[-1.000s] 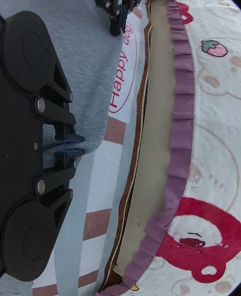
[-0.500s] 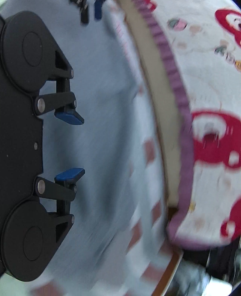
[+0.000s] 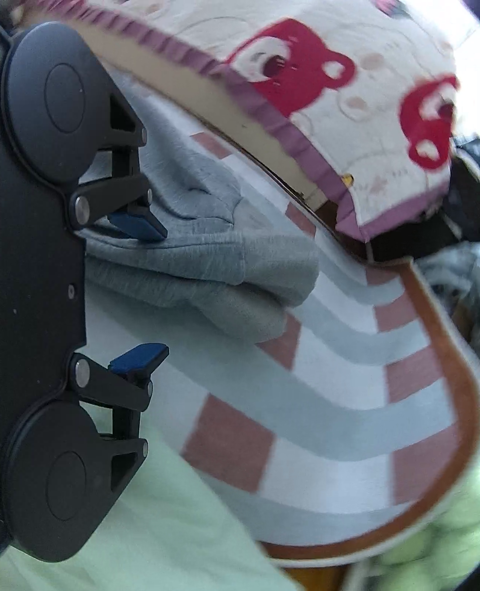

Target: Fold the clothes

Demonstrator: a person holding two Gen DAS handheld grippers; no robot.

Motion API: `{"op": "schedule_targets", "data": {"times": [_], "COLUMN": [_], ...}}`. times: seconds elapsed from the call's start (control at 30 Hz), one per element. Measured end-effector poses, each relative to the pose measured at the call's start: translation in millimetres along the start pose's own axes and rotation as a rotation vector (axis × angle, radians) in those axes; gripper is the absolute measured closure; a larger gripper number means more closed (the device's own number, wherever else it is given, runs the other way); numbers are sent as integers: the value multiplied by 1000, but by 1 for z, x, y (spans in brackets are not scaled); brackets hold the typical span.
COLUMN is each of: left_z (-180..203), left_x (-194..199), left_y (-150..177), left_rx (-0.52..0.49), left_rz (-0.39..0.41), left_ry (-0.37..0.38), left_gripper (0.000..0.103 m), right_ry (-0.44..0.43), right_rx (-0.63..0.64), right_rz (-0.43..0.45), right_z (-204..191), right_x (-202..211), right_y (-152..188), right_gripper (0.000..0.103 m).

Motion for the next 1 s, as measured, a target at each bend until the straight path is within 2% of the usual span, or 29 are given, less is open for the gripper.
{"op": "schedule_targets", "data": {"times": [0.07,0.17,0.23,0.3,0.33,0.37,0.4,0.47,0.57,0.63,0.73,0.8,0.9,0.97,1.0], "left_z": [10,25,33,39,37,34,31,23,14,9,5,4,5,18,28], "left_x": [3,5,1,0,-2,-5,-7,-10,-12,-11,-9,-8,-6,-5,-6], "left_y": [-4,-7,-2,5,11,17,23,35,52,56,58,58,57,50,47], "left_rx": [8,8,-36,-109,-125,-137,-149,-113,-98,-80,-59,-47,-30,-41,-53], "left_rz": [8,5,-2,43,36,23,10,-30,-75,-84,-105,-107,-109,-93,-90], "left_ry": [34,83,95,66,54,43,32,33,7,-13,-24,-21,-17,43,75], "left_gripper": [50,50,50,50,50,50,50,50,49,49,45,45,45,45,44], "right_ry": [-13,9,10,52,96,66,11,-74,-114,-26,78,102,71,53,44], "right_rx": [-30,41,82,112,138,183,267,401,496,459,459,498,413,341,302], "right_rz": [-22,33,68,121,156,202,277,397,494,374,201,165,151,122,104], "right_z": [0,-14,-19,-23,-31,-47,-73,-114,-128,-99,-66,-58,-50,-43,-40], "right_x": [-12,-22,-35,-48,-48,-41,-27,0,14,-21,-61,-69,-67,-66,-64], "right_y": [9,13,4,-12,-20,-25,-28,-32,-44,-57,-52,-45,-53,-57,-54], "right_gripper": [33,32,32,52,73,80,81,82,84,84,83,81,71,57,56]}}
Point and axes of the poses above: each gripper's, at about its wrist camera, not at the fingertips, and x roughly against the way its jaws point, z to its right, y to its underside, the point moved 5 cm from there along -x, roughly the way its jaws point, and after that the axes turned 4 degrees about z, right-handed, at the moved point
